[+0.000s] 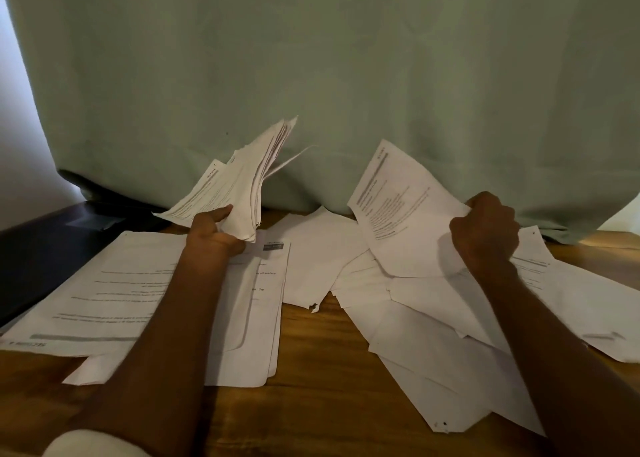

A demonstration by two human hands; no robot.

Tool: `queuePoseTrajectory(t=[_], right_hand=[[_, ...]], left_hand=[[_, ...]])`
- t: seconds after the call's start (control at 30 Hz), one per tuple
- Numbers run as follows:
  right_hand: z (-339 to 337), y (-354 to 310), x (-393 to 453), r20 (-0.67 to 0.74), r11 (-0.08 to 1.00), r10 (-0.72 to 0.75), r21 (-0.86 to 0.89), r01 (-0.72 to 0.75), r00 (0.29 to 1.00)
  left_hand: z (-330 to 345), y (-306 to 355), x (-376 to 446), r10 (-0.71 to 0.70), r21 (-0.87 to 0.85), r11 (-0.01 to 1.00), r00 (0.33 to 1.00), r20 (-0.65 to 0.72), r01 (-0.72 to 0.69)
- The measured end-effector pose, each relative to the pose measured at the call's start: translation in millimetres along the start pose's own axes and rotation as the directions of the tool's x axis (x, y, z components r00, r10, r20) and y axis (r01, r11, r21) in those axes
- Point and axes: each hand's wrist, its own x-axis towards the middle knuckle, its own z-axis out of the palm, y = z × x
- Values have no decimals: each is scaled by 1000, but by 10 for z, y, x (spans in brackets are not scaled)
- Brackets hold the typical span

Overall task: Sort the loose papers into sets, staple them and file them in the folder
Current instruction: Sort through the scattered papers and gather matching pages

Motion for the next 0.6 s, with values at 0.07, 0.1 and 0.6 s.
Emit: queuePoseTrajectory(t=[0.07, 0.1, 0.6], right_hand=[[-10, 96, -1, 54, 993, 11, -116, -5, 998], [2, 109, -12, 80, 983, -8, -180, 22, 997], [663, -816, -1382, 810, 778, -411, 73, 625, 417]], left_hand=[[12, 30, -17, -22, -10, 1000, 1000, -7, 22], [17, 36, -26, -28, -17, 999, 1000, -5, 28], [-40, -38, 40, 6, 54, 999, 1000, 17, -7]])
